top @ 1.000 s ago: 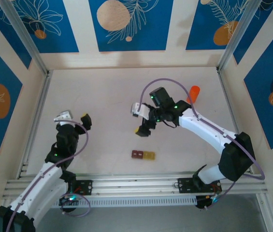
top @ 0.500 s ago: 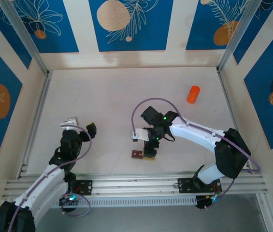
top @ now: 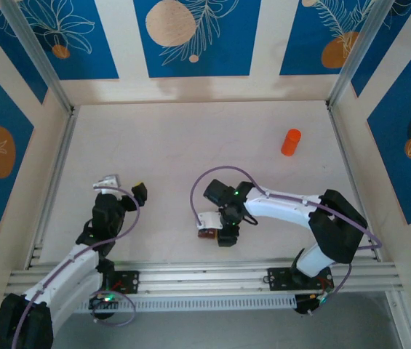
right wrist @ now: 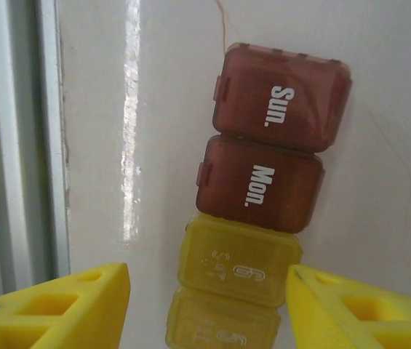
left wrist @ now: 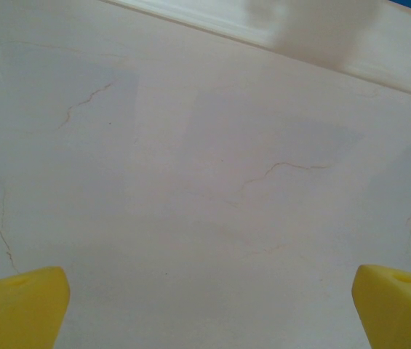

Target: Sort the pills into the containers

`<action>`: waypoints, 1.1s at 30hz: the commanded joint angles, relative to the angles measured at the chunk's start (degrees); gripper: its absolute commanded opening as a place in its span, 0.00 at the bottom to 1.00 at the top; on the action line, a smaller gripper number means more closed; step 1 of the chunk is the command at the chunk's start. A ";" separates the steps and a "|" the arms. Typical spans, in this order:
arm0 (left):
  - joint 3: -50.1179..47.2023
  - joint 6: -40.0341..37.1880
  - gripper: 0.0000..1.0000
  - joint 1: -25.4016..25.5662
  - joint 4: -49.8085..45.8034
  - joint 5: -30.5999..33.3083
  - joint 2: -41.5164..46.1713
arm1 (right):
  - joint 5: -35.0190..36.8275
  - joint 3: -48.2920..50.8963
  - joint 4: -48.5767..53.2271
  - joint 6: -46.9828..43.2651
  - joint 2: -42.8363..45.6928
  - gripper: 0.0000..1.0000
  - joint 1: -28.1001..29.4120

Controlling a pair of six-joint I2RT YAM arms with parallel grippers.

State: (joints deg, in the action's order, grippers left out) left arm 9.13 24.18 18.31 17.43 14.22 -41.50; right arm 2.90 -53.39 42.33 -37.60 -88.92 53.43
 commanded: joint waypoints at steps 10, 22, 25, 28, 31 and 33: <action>-0.57 1.28 1.00 0.15 1.83 -1.05 -0.03 | 8.19 3.22 -5.11 -1.40 2.20 0.60 2.01; -0.60 1.37 0.99 0.21 1.71 -1.02 -0.11 | 9.65 3.89 -6.64 -2.60 3.17 0.62 2.12; -0.59 1.34 0.99 0.23 1.64 -1.03 -0.07 | 7.63 3.54 -6.73 -3.04 2.90 0.67 2.03; -0.54 1.39 0.99 0.16 1.63 -1.03 -0.18 | 6.64 2.55 -6.35 -3.50 1.65 0.66 2.03; -0.54 1.32 0.99 0.22 1.58 -1.03 -0.26 | 5.66 1.24 -5.12 -3.85 -0.38 0.64 1.90; -0.51 1.39 0.99 0.20 1.47 -1.01 -0.09 | 4.97 0.37 -4.43 -3.85 -1.73 0.59 1.73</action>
State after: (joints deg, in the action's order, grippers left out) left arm 9.08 25.06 18.28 17.63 13.89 -41.50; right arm 10.74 -51.13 35.88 -40.64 -88.92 55.18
